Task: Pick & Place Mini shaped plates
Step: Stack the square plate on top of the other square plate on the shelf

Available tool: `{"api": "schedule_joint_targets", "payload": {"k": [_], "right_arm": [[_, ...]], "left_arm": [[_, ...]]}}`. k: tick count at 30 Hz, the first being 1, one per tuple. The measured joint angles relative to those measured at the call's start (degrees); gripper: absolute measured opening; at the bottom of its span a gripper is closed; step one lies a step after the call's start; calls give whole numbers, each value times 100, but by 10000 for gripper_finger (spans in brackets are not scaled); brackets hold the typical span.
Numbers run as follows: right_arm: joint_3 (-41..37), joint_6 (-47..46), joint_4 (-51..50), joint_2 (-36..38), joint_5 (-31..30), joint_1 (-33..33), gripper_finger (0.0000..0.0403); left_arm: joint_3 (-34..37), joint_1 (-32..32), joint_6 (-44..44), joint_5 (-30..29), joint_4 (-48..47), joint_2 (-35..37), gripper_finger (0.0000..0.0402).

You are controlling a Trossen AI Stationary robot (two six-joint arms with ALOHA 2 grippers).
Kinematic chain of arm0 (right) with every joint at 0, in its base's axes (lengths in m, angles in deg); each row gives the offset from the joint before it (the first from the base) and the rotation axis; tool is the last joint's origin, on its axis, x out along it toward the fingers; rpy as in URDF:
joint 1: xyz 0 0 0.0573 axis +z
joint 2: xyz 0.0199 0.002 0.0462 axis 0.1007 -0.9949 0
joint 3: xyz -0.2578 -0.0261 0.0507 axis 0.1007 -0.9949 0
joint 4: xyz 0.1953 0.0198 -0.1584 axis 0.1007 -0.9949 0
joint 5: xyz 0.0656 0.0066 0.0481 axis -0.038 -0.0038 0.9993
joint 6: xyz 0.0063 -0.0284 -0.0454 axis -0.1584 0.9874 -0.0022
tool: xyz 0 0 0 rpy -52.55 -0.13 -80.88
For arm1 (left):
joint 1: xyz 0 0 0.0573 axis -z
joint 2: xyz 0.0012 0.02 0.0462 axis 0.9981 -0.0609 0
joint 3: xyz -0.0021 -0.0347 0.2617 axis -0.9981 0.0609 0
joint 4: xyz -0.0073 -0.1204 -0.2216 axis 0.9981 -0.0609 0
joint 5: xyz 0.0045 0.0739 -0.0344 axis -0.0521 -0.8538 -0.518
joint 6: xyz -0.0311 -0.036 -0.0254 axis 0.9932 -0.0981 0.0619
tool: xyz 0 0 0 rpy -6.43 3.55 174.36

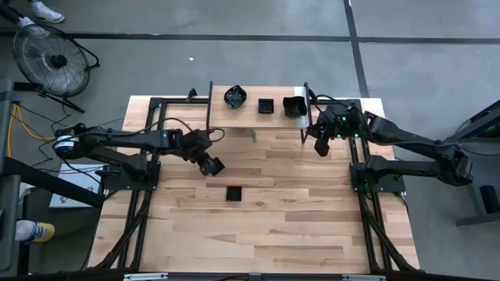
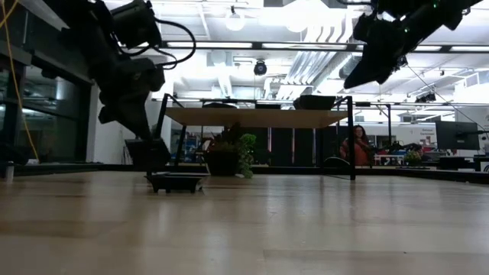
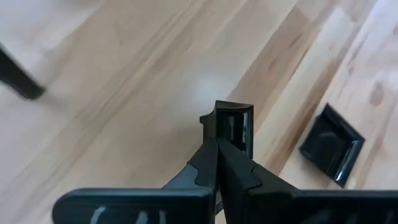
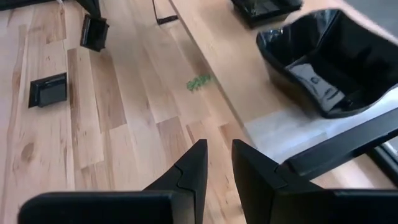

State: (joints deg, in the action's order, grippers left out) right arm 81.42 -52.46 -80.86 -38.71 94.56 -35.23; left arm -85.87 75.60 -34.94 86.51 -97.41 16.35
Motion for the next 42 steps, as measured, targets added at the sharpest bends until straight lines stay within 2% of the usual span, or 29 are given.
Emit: {"api": "schedule_joint_targets", "payload": {"k": [3, 7, 11, 17, 22, 26, 29, 33, 35, 42], "right_arm": [[-338, -122, 462, 0, 194, -2, 69], [-857, -570, 1624, 2, 542, 208, 69], [-1308, -1033, 2950, 4, 285, 735, 69], [-1955, -1858, 4568, -11, -971, 1922, 69], [-2654, -2680, 6057, -11, -2659, 3069, 69], [-3118, -2760, 6967, -64, -3727, 3858, 69], [-3217, -2152, 7236, -255, -4018, 4296, 69], [-2892, -775, 7102, -843, -3643, 4751, 69], [-2541, -25, 6842, -1324, -3680, 4942, 69], [-803, 3841, 5747, -3440, -4239, 5138, 69]], "left_arm": [[0, 121, 0, -93, 172, 0, 0], [0, 227, 2, -231, 426, 0, 0], [0, 279, 0, -403, 808, 0, 0], [0, 279, -58, -510, 1210, 0, 0], [0, 279, -105, -602, 1700, 0, 0], [0, 283, -218, -694, 2268, 0, 0], [0, 353, -344, -896, 2636, 0, 0], [0, 353, -448, -895, 2810, -9, 0], [0, 351, -448, -900, 2849, -9, 0], [0, 353, -448, -914, 2967, -11, 0]]}}
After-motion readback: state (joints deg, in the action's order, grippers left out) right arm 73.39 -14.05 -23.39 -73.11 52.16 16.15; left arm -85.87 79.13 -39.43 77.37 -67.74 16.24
